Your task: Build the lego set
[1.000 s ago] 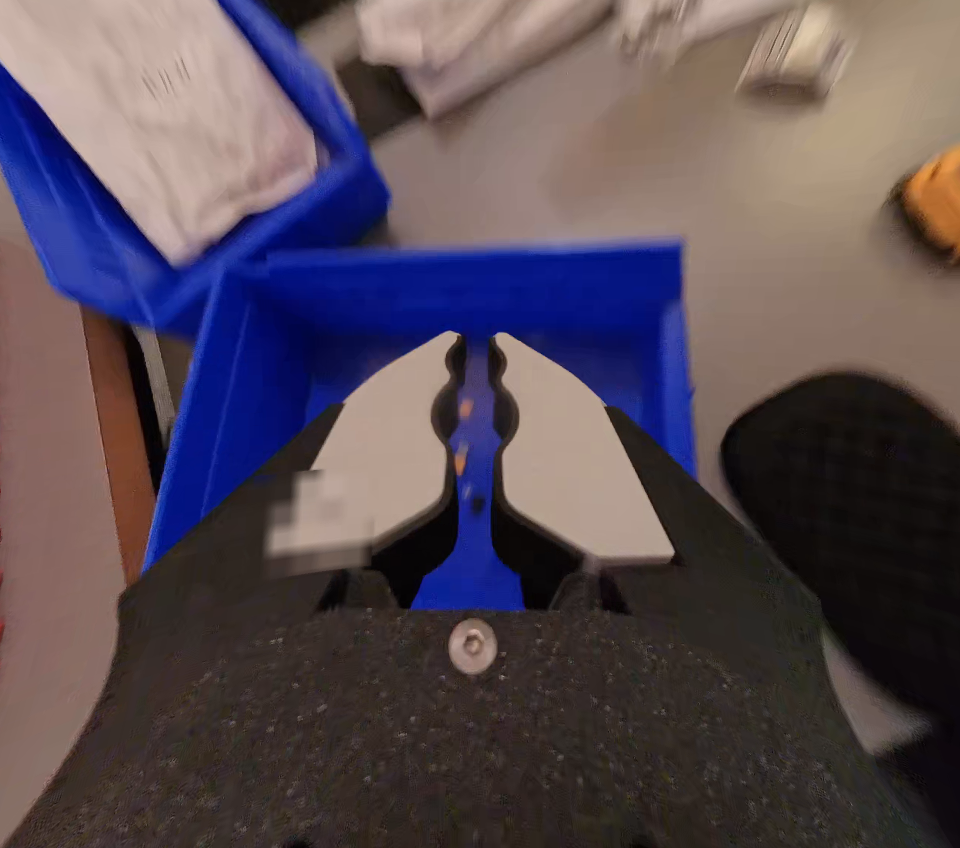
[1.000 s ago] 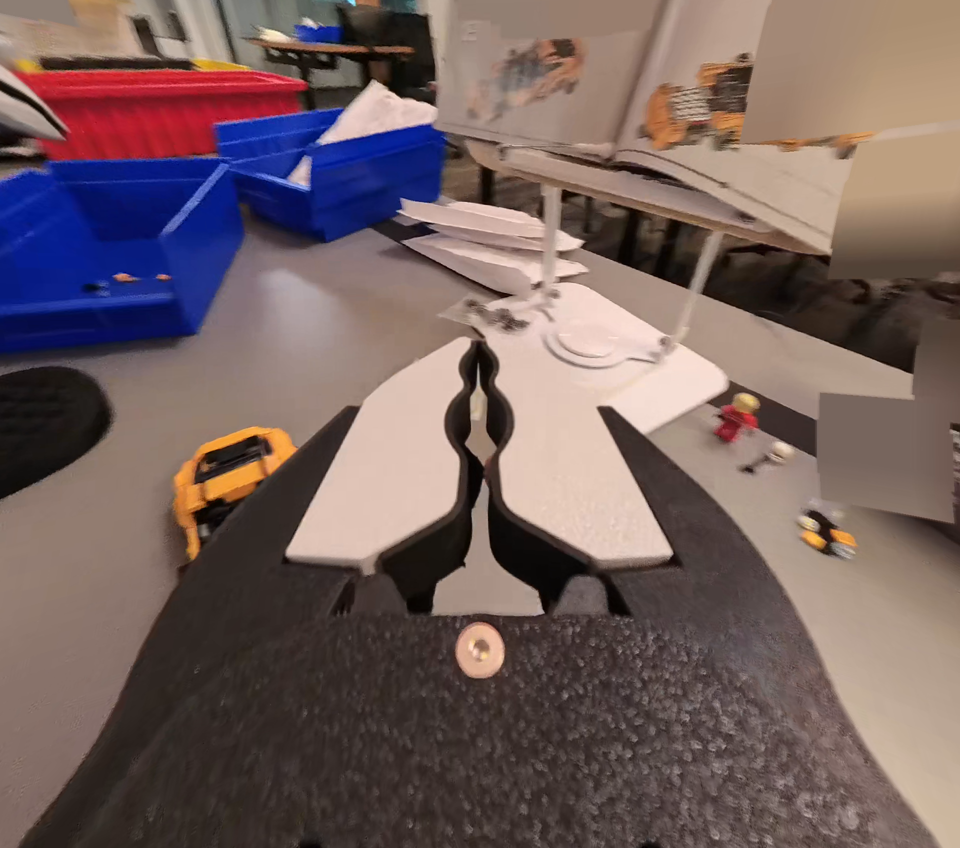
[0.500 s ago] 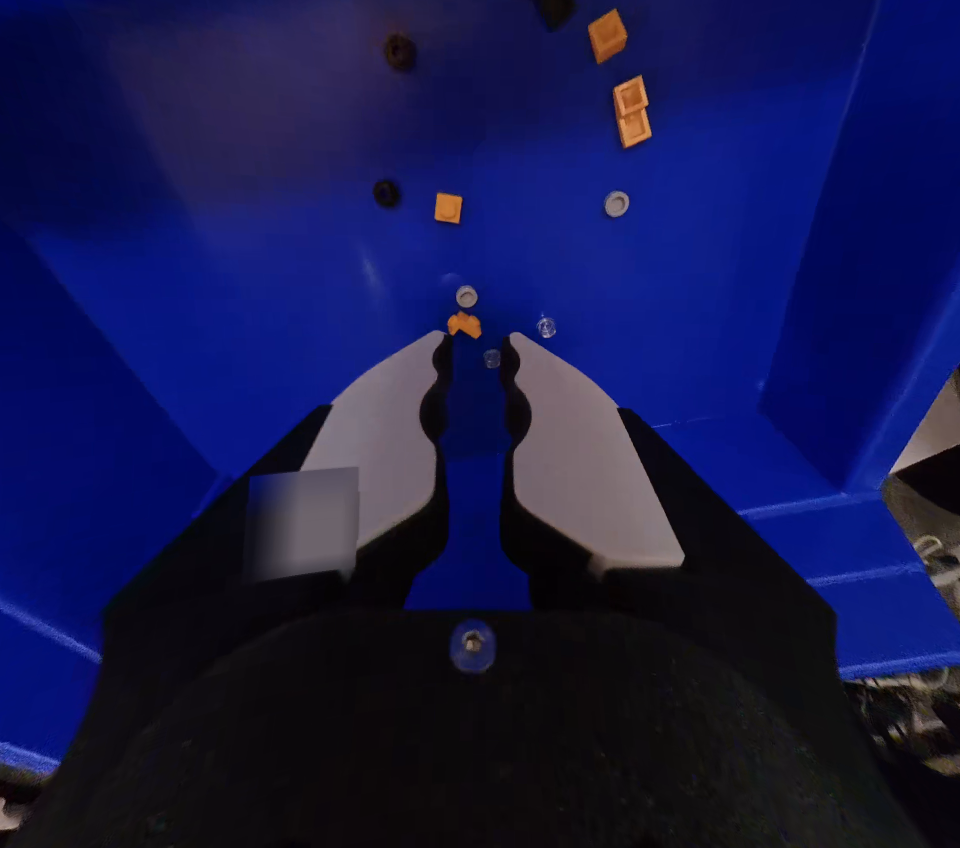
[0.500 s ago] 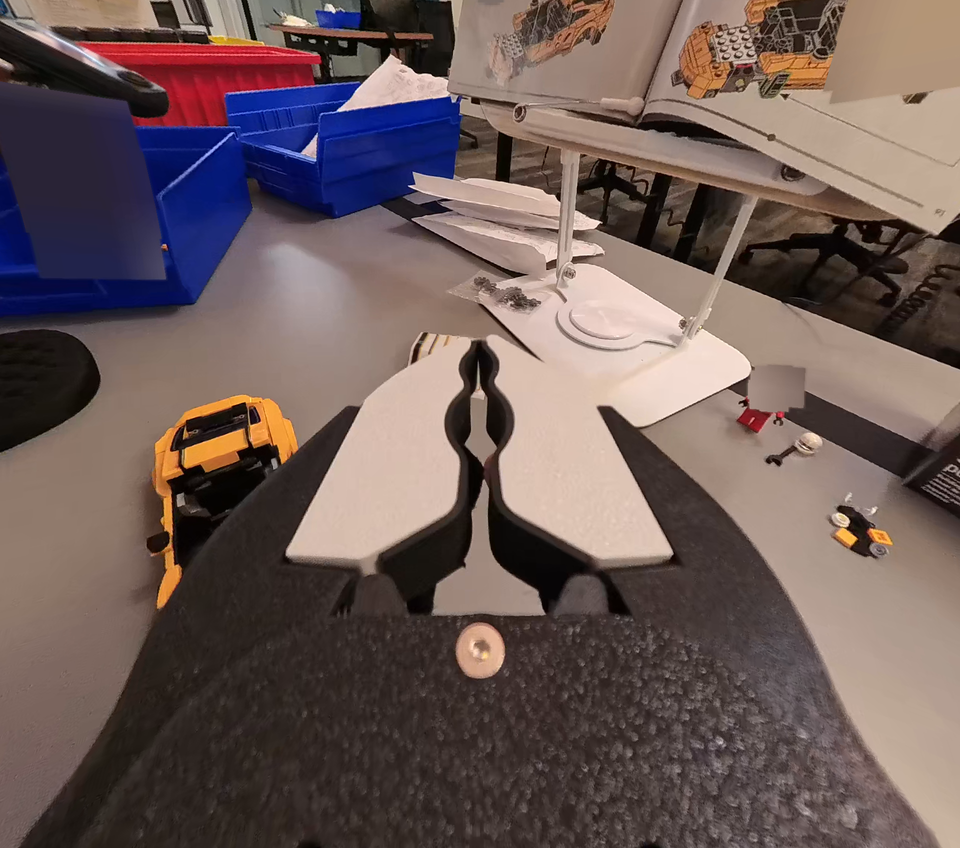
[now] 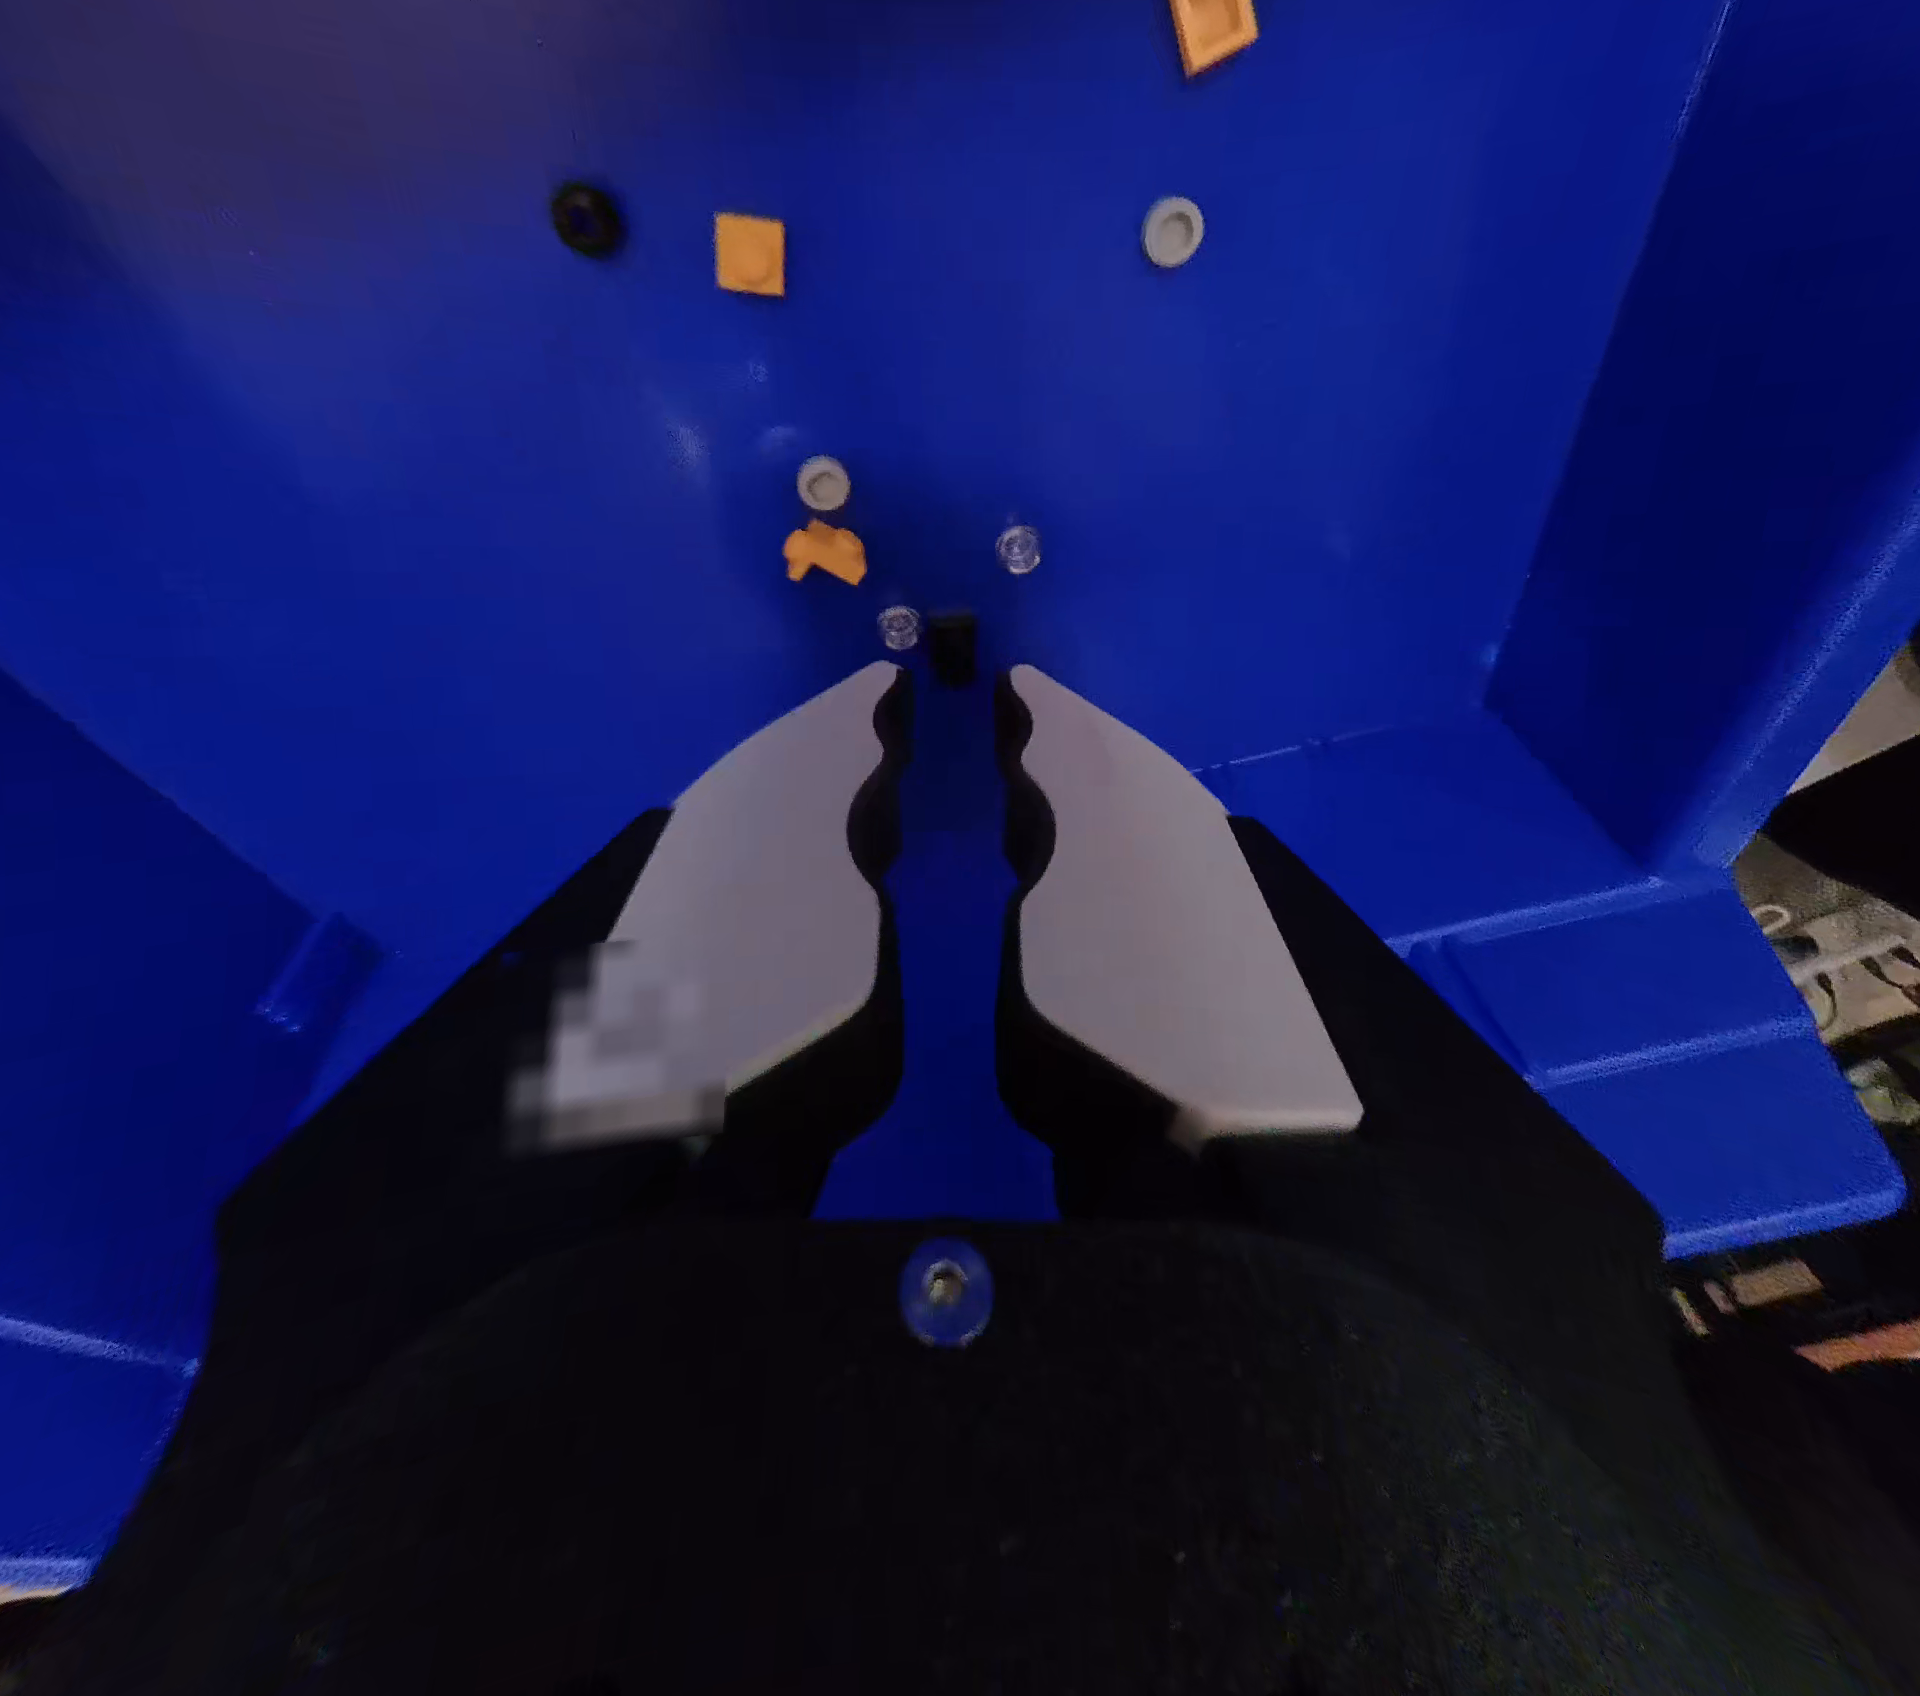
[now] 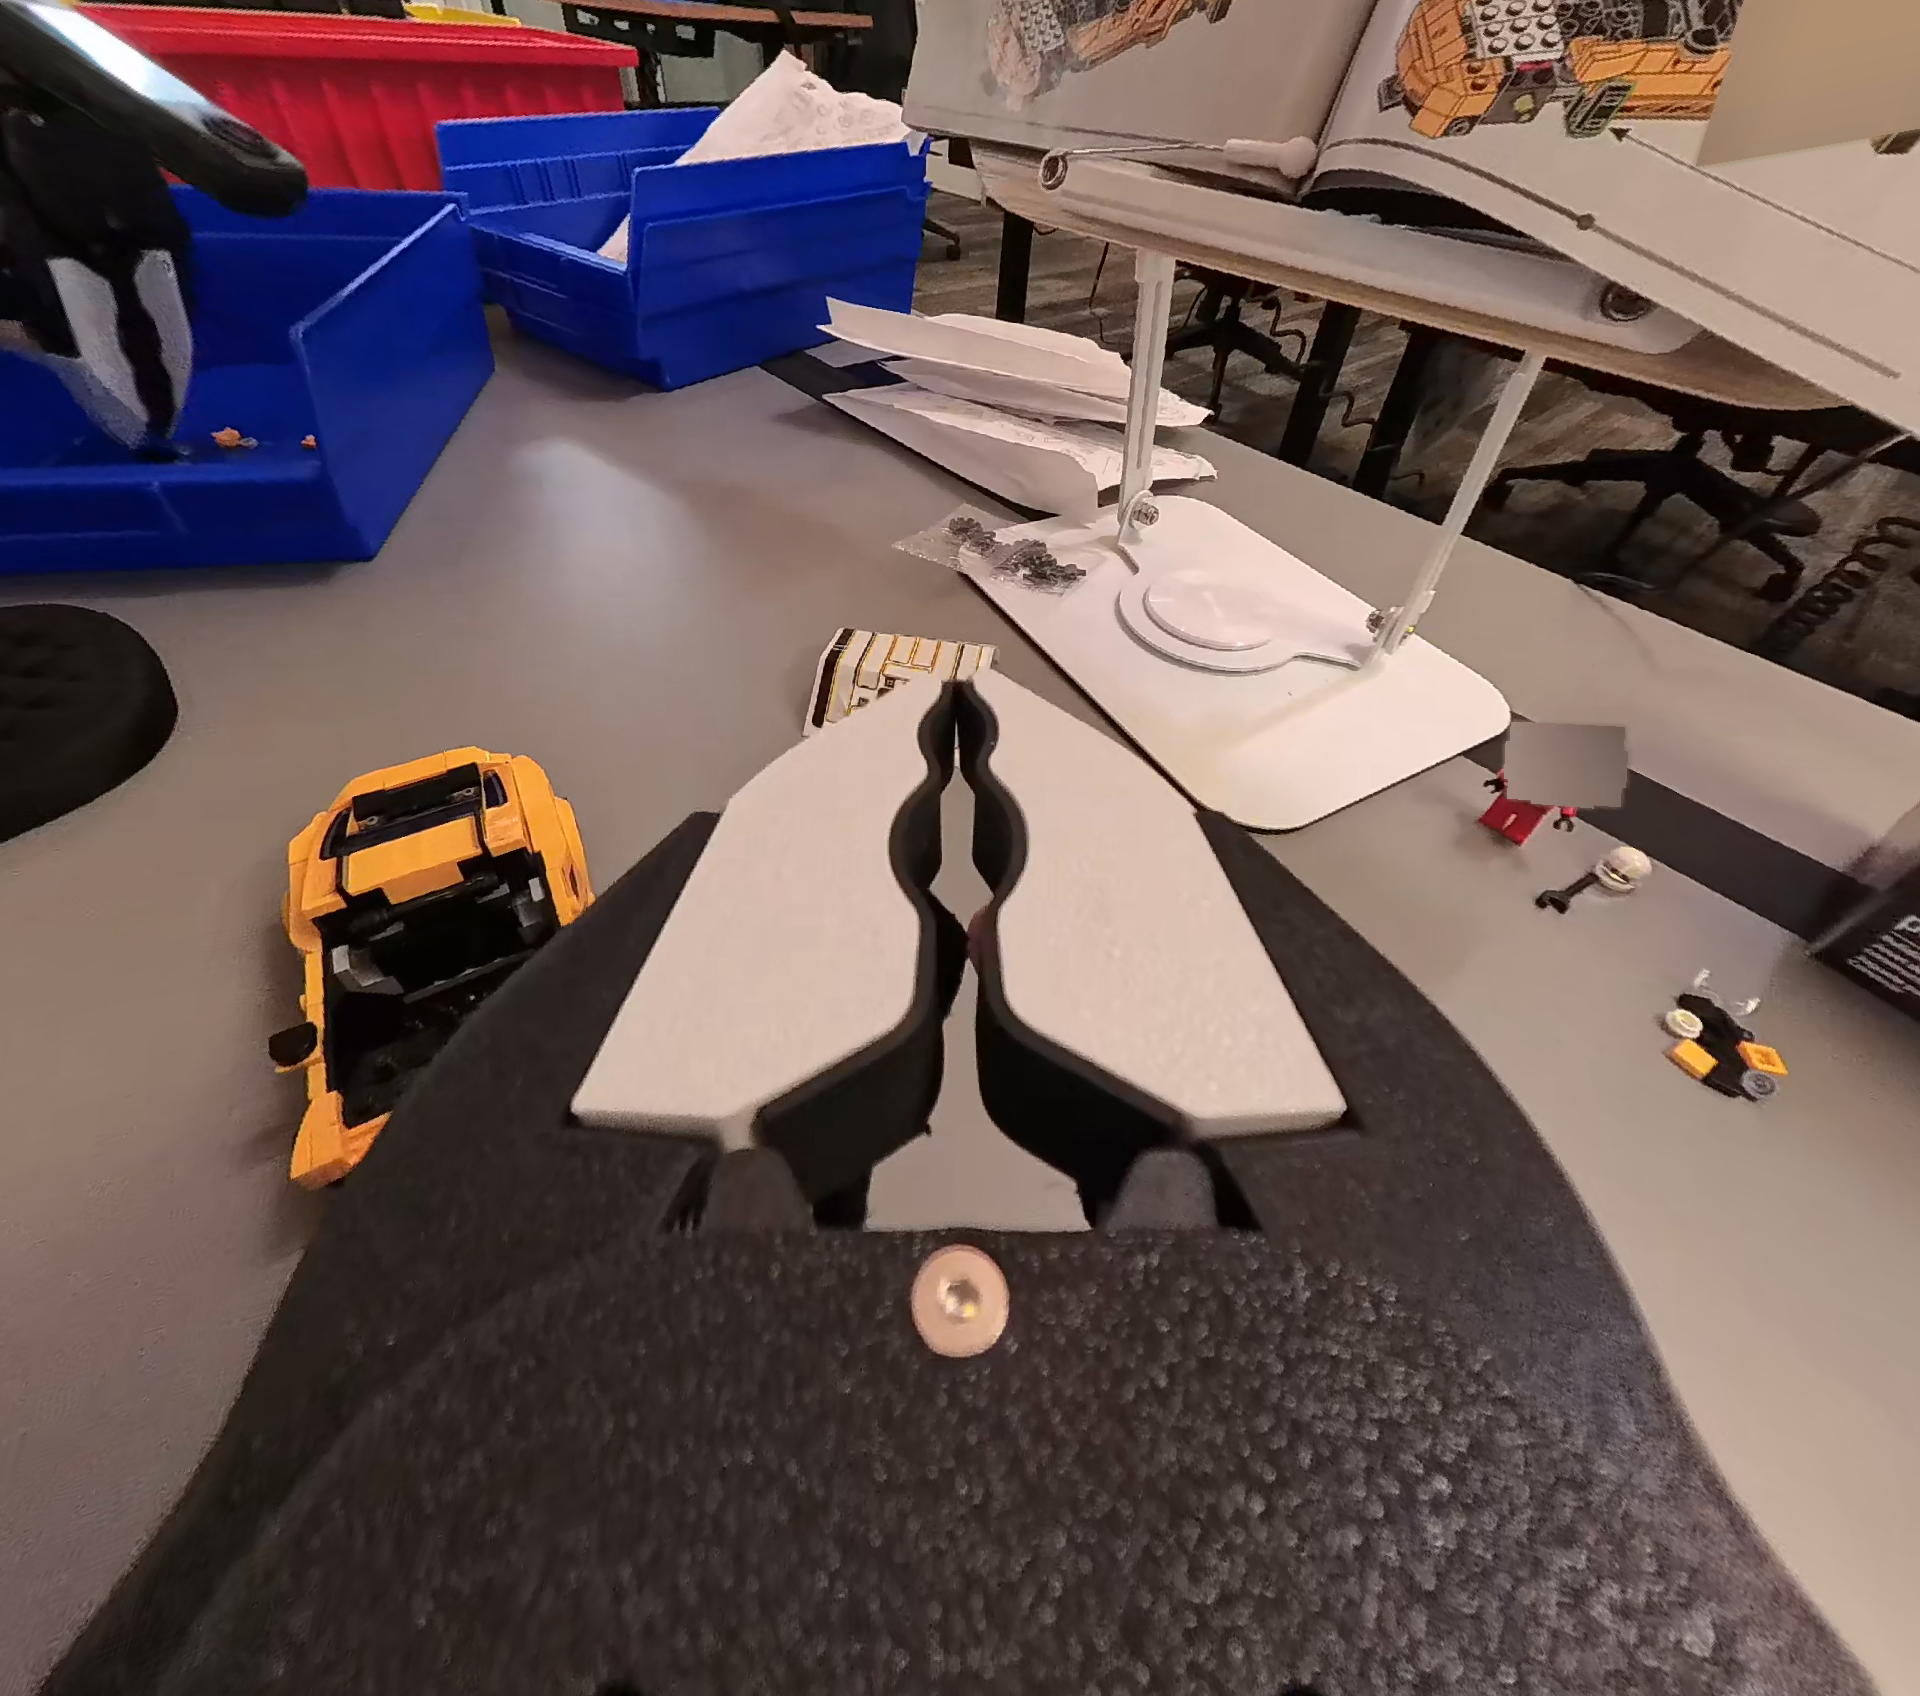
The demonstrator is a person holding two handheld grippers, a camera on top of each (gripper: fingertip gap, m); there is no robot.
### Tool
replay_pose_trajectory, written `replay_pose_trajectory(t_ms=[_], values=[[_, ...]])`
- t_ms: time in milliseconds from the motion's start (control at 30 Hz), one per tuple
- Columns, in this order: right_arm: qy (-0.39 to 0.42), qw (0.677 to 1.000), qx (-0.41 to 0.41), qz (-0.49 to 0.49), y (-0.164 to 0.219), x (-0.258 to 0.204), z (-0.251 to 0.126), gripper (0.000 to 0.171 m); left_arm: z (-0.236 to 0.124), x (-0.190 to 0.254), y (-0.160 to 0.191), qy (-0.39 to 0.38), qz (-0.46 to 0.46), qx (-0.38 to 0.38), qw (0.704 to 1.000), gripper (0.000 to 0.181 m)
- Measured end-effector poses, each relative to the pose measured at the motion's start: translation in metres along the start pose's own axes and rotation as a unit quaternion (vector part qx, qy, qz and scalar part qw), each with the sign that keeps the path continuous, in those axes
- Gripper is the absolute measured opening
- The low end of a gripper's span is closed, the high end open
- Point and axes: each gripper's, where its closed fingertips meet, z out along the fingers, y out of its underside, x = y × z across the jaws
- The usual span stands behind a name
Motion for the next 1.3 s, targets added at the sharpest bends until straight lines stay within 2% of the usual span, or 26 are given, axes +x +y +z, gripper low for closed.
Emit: replay_pose_trajectory(t_ms=[33, 333, 400, 467, 533, 667, 767, 867, 1033, 1133, 1200, 1300], values=[[0.000, 1.000, -0.001, -0.001, 0.000, 0.000, 0.000, 0.000, 0.002, 0.000, 0.002, 0.001, -0.001, -0.006, 1.000, 0.015], [0.002, 1.000, -0.002, -0.008, 0.000, -0.001, 0.000, 0.000, 0.007, 0.002, 0.004, 0.000, -0.009, -0.023, 1.000, 0.008], [0.002, 1.000, -0.001, -0.009, -0.001, -0.001, -0.001, 0.000, 0.000, 0.003, 0.005, -0.009, -0.008, -0.020, 1.000, 0.008], [0.001, 1.000, 0.002, -0.011, -0.003, -0.001, -0.002, 0.000, -0.017, 0.012, -0.005, -0.023, 0.004, 0.014, 1.000, 0.009], [0.001, 1.000, 0.006, -0.010, -0.005, -0.002, -0.002, 0.000, -0.041, 0.032, -0.031, -0.040, 0.035, 0.075, 0.996, 0.008], [-0.004, 1.000, 0.011, -0.005, -0.006, -0.004, -0.002, 0.000, -0.075, 0.111, -0.122, -0.045, 0.147, 0.194, 0.969, 0.008], [-0.002, 1.000, 0.022, -0.014, -0.014, -0.004, -0.009, 0.000, -0.058, 0.159, -0.184, -0.051, 0.219, 0.181, 0.957, 0.008], [0.011, 0.998, 0.040, -0.036, -0.029, -0.001, -0.022, 0.000, -0.034, 0.191, -0.219, -0.044, 0.268, 0.147, 0.951, 0.007], [0.032, 0.997, 0.054, -0.037, -0.029, 0.012, -0.044, 0.000, -0.013, 0.210, -0.226, -0.039, 0.293, 0.110, 0.949, 0.007], [0.035, 0.998, 0.057, -0.012, -0.028, 0.020, -0.048, 0.000, -0.005, 0.215, -0.217, -0.040, 0.297, 0.102, 0.948, 0.024], [0.034, 0.997, 0.063, -0.008, -0.031, 0.020, -0.049, 0.000, -0.013, 0.219, -0.211, -0.031, 0.291, 0.130, 0.947, 0.030], [0.037, 0.997, 0.063, -0.022, -0.032, 0.019, -0.049, 0.000, -0.049, 0.208, -0.196, -0.025, 0.257, 0.203, 0.945, 0.034]])
